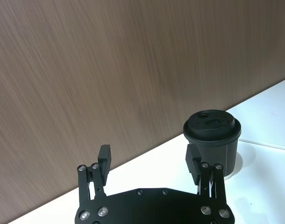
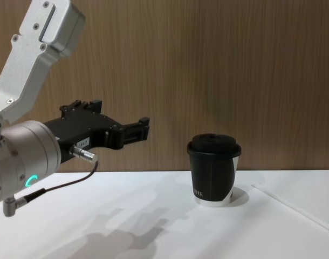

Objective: Pick up the straw with one hand, pass it to the other hand, and insert it into the cup.

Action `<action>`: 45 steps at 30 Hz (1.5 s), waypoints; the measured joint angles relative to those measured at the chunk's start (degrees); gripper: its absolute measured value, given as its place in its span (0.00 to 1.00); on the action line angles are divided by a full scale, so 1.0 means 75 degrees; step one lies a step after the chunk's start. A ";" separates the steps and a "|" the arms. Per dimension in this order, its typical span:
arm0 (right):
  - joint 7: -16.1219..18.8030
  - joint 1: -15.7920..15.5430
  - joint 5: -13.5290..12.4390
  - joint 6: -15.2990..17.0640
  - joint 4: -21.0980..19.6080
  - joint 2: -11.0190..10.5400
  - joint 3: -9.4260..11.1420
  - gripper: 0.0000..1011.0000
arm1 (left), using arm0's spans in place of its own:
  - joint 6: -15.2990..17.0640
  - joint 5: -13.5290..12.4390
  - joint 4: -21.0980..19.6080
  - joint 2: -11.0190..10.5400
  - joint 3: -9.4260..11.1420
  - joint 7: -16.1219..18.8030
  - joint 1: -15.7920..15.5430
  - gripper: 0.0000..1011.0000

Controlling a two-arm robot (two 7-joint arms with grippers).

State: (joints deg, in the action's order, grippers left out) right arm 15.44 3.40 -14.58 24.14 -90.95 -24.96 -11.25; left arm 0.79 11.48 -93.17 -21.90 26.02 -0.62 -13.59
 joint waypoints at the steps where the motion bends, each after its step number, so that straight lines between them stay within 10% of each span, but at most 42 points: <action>1: 0.0000 0.0000 0.0000 0.0000 0.0000 0.0000 0.0000 0.09 | 0.0000 0.0000 0.0000 0.0000 0.0000 0.0000 0.0000 0.99; 29: -0.0005 -0.0126 -0.0141 -0.0648 -0.0090 0.0083 0.0430 0.00 | 0.0000 0.0000 0.0000 0.0001 0.0000 0.0000 0.0000 0.99; 45: 0.0536 -0.0418 -0.0530 -0.1484 -0.0800 -0.0373 0.0956 0.00 | 0.0000 0.0000 0.0000 0.0000 0.0000 0.0000 0.0000 0.99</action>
State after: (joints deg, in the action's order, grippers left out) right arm 19.47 0.26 -18.55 13.01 -96.94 -27.76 -4.07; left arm 0.79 11.48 -93.17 -21.90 26.02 -0.63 -13.59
